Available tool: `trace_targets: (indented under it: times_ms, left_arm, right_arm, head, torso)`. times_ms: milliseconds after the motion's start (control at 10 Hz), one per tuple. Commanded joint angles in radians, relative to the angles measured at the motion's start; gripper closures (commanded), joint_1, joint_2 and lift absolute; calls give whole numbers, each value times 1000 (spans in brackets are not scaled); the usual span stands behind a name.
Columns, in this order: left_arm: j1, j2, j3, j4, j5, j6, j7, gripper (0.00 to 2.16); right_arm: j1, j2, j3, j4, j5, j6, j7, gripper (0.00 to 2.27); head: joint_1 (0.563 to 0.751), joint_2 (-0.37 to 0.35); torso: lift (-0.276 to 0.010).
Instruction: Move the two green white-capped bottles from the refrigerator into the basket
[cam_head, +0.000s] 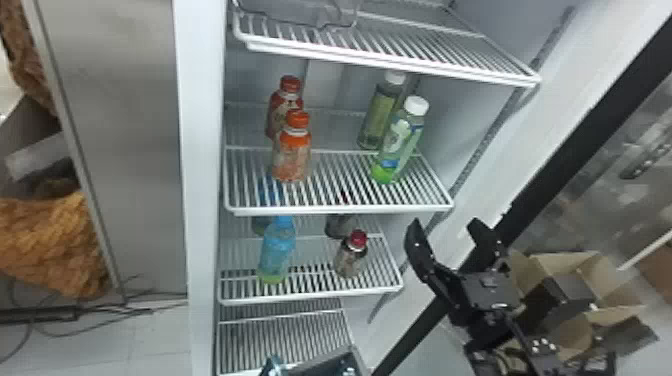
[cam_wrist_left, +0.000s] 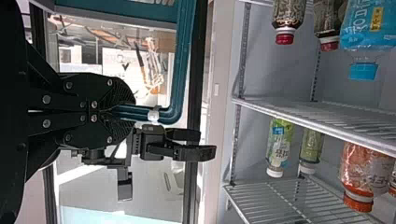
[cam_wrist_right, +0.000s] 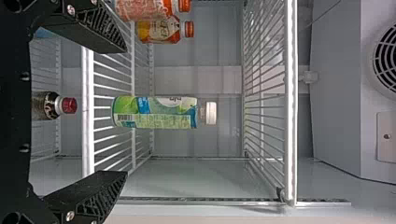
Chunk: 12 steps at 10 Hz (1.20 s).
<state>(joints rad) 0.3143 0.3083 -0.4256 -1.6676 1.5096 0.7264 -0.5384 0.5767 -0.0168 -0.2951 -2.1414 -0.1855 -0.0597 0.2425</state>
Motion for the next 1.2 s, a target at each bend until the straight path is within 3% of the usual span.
trace_targets:
  times_ms: [0, 600, 1100]
  left_arm:
    - [0, 0, -1, 0, 2, 0, 0, 1216]
    - [-5, 0, -5, 2, 6, 2, 0, 1216]
    - [-3, 0, -5, 2, 12, -2, 0, 1216]
  right_arm:
    - [0, 0, 0, 0, 0, -2, 0, 111]
    - [-12, 0, 0, 12, 2, -2, 0, 110]
    - [-120, -25, 18, 98, 4, -2, 0, 110]
  head:
    - [695, -350]
    - [695, -350]
    - [695, -350]
  torso:
    - [-4]
    - [-4]
    - [-4]
